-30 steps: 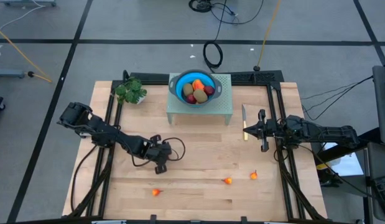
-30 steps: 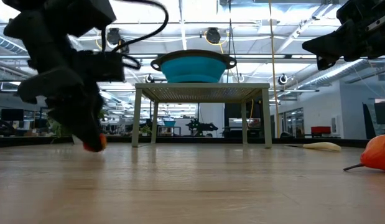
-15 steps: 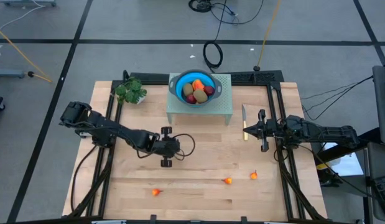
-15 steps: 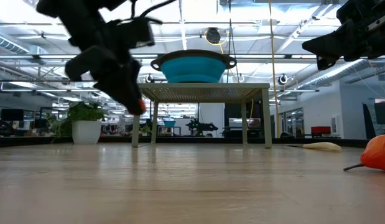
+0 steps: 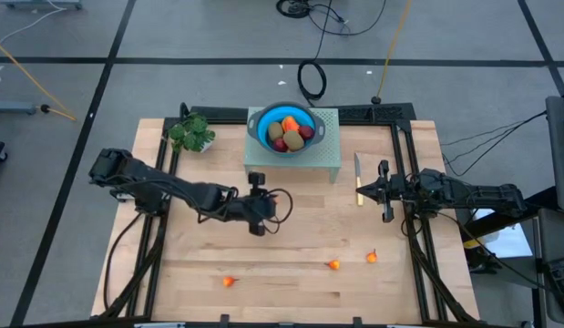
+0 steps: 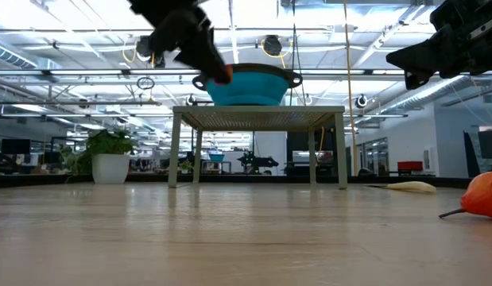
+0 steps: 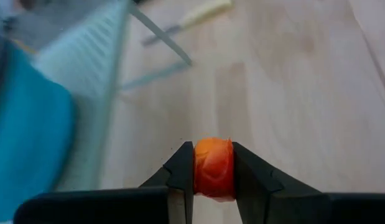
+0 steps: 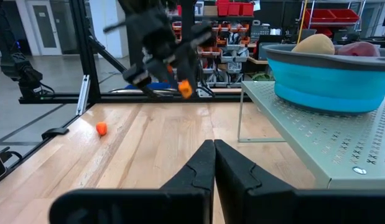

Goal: Pick & Place Fruit
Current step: Put the peach into the colander on the shelf

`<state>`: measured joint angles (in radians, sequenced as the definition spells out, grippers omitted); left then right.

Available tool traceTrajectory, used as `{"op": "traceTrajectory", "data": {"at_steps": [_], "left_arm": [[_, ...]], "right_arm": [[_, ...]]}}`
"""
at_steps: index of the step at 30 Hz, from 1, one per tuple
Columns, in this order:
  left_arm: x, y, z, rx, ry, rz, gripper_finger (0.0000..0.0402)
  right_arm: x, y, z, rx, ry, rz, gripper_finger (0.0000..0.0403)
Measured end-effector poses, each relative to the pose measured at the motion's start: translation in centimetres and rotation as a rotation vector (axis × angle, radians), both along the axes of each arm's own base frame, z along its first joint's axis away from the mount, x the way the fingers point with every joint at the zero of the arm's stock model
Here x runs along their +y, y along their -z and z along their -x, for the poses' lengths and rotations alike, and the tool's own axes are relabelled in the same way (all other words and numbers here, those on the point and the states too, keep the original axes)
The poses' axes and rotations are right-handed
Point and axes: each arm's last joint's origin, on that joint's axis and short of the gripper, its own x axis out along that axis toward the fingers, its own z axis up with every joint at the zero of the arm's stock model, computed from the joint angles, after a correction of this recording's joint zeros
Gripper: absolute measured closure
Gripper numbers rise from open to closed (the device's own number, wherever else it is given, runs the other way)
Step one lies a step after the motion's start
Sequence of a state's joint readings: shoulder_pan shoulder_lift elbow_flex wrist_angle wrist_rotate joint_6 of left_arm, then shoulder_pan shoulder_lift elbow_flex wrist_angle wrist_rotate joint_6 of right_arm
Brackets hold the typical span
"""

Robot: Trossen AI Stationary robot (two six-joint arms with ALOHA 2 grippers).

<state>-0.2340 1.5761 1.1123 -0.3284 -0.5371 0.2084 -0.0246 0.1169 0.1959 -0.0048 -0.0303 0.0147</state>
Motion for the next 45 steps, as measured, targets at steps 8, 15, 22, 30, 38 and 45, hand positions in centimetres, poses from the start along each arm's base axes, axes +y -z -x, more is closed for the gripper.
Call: {"op": "traceTrajectory", "data": {"at_steps": [8,15,22,30,38,45], "left_arm": [[-0.3,-3.6,-1.6,-0.232,-0.039,0.063,0.0325],[-0.5,-5.8,-2.5,-0.496,-0.098,0.230,0.0325],[-0.7,-6.8,-2.8,-0.683,-0.191,0.500,0.0325],[-0.7,-7.0,-2.9,-0.823,-0.387,0.916,0.0325],[-0.9,-7.0,-2.9,-0.869,-0.514,1.316,0.0325],[-1.2,-7.2,-3.0,-0.850,-0.623,1.688,0.0325]], "right_arm": [[0.0,0.0,0.0,0.000,0.000,0.000,0.0399],[0.0,0.0,0.0,0.000,0.000,0.000,0.0399],[0.0,0.0,0.0,0.000,0.000,0.000,0.0399],[0.0,0.0,0.0,0.000,0.000,0.000,0.0399],[0.0,0.0,0.0,0.000,0.000,0.000,0.0399],[0.0,0.0,0.0,0.000,0.000,0.000,0.0399]]}}
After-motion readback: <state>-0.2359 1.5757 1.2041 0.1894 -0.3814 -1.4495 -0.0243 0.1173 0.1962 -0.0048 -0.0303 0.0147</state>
